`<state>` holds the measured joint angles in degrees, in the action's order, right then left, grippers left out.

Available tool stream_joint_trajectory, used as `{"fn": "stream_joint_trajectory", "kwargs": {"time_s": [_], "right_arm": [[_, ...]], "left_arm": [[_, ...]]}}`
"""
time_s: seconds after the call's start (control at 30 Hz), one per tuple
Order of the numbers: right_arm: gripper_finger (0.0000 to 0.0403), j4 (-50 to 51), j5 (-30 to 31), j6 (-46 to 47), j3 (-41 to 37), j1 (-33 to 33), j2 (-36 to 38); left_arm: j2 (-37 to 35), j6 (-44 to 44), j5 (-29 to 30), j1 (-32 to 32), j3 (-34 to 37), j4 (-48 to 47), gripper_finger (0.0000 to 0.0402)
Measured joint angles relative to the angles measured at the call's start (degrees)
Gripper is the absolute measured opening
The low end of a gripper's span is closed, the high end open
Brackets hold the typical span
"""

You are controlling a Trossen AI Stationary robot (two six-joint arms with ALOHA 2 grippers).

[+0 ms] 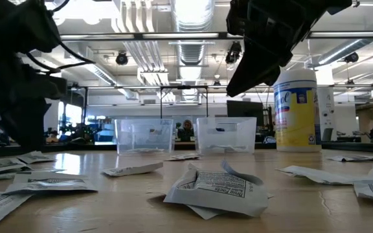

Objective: Pick & Place First Aid Supplies
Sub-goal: Put the gray towelette pack into the right transparent bin

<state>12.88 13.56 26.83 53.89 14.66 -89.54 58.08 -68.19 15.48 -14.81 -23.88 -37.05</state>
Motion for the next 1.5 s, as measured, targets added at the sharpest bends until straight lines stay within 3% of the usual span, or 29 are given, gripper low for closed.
{"fn": "stream_joint_trajectory", "kwargs": {"time_s": [0.33,0.67,1.07,1.5], "right_arm": [[0.0065,0.0,-0.02,0.0,0.0,0.0,0.0],[0.0077,0.04,-0.02,0.0,0.0,0.0,0.0],[0.0059,0.02,-0.02,-0.46,0.0,0.0,0.0],[0.0069,-0.24,-0.02,-0.46,0.0,0.0,-0.02]], "left_arm": [[0.0,-2.1,0.22,0.0,2.39,2.86,0.0139],[-0.02,-1.41,-0.56,0.0,3.43,5.58,0.008],[-0.04,2.1,-1.81,-0.02,3.24,6.72,0.0007],[-0.22,8.13,0.59,-0.02,0.01,7.06,0.0]]}}
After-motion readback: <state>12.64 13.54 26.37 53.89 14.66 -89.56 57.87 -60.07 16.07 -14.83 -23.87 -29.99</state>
